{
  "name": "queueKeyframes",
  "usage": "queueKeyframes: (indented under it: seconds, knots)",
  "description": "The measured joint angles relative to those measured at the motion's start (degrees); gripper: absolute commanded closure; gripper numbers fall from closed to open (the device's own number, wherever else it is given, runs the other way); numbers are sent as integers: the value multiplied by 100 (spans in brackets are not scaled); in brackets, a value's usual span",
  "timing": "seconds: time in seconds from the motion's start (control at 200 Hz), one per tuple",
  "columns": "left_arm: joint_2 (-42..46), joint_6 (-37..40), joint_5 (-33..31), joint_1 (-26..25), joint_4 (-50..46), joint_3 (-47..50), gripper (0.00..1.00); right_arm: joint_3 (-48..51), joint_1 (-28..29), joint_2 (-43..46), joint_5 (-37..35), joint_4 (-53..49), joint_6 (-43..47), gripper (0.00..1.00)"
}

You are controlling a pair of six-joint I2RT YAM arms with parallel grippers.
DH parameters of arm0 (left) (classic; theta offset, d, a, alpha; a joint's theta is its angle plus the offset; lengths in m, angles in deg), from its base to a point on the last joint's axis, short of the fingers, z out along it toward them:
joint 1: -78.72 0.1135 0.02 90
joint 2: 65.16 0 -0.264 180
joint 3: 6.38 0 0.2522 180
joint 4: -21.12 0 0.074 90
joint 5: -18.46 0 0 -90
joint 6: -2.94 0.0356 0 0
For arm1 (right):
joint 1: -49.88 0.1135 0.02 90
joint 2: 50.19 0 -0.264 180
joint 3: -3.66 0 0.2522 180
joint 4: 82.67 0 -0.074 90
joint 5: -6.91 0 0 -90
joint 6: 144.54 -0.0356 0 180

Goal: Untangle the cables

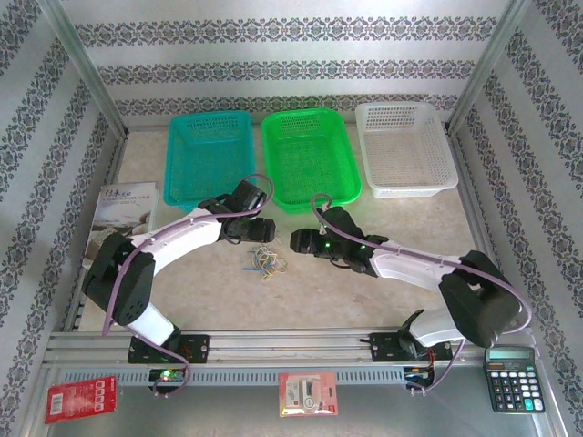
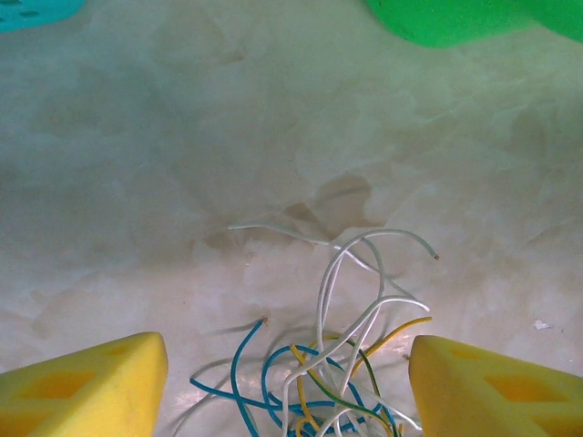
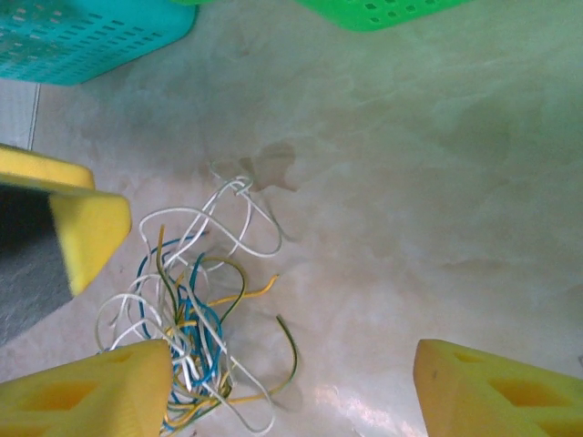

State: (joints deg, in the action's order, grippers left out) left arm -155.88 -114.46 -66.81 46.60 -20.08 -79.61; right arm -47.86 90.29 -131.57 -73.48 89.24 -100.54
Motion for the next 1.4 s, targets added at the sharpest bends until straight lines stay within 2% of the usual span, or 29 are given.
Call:
queueKeyframes:
  seconds: [0.18,0.485,0.849,1.064,1.399]
  knots:
    - [90,-2,17,0,55,350,32,-315,0,-476,-11,269,-129,43]
    - [555,-118,15,0,109,1191,32,-763,177,-1217,-125,704,-365,53]
    - [855,-155,13,0,216,1316,27,-1064,452,-1609,-387,789,-356,52]
    - [1423,-264,-83,0,240,1314,22,-1384,562,-1755,-476,734,-212,53]
    - [2135,-527,-636,11,234,1320,20,-1821,625,-2164,-697,433,0,62]
